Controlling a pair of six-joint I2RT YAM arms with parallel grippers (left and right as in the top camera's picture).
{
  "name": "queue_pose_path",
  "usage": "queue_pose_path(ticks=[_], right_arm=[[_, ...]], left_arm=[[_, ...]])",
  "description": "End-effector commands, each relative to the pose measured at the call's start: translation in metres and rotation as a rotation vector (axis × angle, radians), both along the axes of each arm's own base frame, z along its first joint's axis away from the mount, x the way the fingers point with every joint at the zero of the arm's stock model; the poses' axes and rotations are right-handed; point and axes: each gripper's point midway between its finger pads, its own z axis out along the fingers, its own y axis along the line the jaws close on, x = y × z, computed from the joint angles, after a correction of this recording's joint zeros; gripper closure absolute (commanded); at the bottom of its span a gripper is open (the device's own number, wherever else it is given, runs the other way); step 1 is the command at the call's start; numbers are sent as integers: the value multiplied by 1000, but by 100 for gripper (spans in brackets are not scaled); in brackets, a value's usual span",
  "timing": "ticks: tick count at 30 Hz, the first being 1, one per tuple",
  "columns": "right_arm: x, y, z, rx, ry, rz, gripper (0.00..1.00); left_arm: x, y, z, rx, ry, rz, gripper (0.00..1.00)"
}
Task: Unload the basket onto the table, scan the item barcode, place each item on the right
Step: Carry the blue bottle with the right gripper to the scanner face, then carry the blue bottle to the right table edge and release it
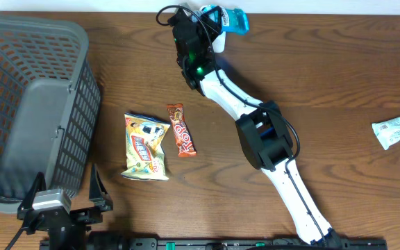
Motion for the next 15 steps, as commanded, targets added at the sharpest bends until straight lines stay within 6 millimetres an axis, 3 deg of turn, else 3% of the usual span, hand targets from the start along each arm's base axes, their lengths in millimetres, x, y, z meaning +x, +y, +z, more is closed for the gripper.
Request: queue_pose_path(ticks=[1, 5, 8, 13, 15], right_arm=[[-8, -40, 67, 34, -99, -165, 83], [-11, -102, 87, 38, -91, -327, 82], [-14, -160, 85, 22, -28, -445, 80], [-26, -251, 55, 34, 78, -613, 82], [-36, -295, 30, 75, 152, -672, 83]], left_arm=[[-1, 2, 2, -8, -10, 9, 2], [-1, 2, 2, -8, -10, 9, 2], [-1, 2, 2, -8, -10, 9, 2], [-1, 2, 2, -8, -9, 9, 2], [-1, 2, 2, -8, -8, 9, 2]])
